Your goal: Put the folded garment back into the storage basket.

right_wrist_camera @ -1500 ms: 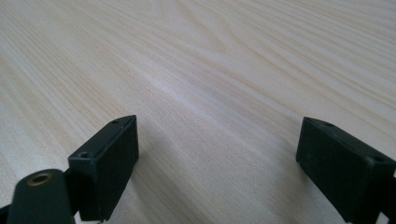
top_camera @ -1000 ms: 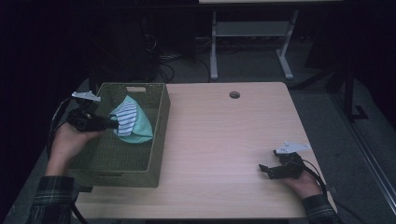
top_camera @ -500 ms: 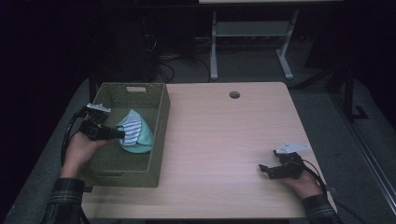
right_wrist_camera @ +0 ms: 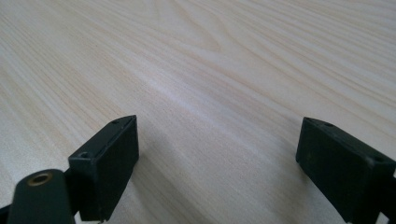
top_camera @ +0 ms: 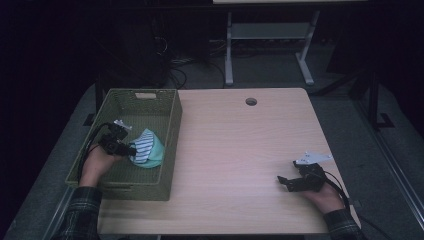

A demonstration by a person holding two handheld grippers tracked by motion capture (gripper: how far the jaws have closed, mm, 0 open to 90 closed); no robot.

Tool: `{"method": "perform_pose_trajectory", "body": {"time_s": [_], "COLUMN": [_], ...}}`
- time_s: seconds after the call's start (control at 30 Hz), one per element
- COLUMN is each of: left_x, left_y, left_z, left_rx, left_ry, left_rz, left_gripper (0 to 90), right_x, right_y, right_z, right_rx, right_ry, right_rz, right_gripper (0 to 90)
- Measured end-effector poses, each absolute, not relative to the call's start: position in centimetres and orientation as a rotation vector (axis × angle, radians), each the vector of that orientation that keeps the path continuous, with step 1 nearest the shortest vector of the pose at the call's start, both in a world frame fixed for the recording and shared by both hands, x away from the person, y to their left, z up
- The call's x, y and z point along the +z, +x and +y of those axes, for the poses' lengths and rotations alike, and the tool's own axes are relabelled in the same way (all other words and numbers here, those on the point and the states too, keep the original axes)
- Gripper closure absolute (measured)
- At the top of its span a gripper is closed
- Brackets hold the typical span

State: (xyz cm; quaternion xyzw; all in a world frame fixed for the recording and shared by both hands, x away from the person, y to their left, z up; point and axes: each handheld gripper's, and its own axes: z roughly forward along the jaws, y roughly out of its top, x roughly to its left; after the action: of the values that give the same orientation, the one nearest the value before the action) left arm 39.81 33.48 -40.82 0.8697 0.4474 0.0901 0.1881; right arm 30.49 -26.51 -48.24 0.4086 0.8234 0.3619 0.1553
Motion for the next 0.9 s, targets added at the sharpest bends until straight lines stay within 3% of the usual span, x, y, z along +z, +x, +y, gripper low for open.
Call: {"method": "perform_pose_trajectory", "body": {"time_s": [0.2, 0.23, 0.27, 0.53, 0.9], "left_x": [-41.2, -41.2, -41.1, -39.6, -36.0], "left_y": [39.9, 39.9, 39.9, 39.1, 38.0], "left_z": [33.5, 33.5, 33.6, 34.3, 33.9], "left_rx": [0.253, 0.255, 0.261, 0.303, 0.335], "left_ry": [2.475, 2.471, 2.461, 2.37, 2.243], "left_rz": [1.275, 1.276, 1.279, 1.262, 1.222], "left_gripper": [69.9, 62.8, 62.8, 37.0, 19.7], "right_x": [-48.2, -48.2, -48.2, -48.2, -48.2], "right_y": [30.4, 30.4, 30.4, 30.4, 30.4], "right_z": [-26.5, -26.5, -26.5, -26.5, -26.5], "right_rx": [1.036, 1.036, 1.036, 1.036, 1.036], "right_ry": [1.173, 1.173, 1.173, 1.173, 1.173], "right_rz": [2.357, 2.357, 2.357, 2.357, 2.357], "right_gripper": [12.9, 12.9, 12.9, 12.9, 12.9]}}
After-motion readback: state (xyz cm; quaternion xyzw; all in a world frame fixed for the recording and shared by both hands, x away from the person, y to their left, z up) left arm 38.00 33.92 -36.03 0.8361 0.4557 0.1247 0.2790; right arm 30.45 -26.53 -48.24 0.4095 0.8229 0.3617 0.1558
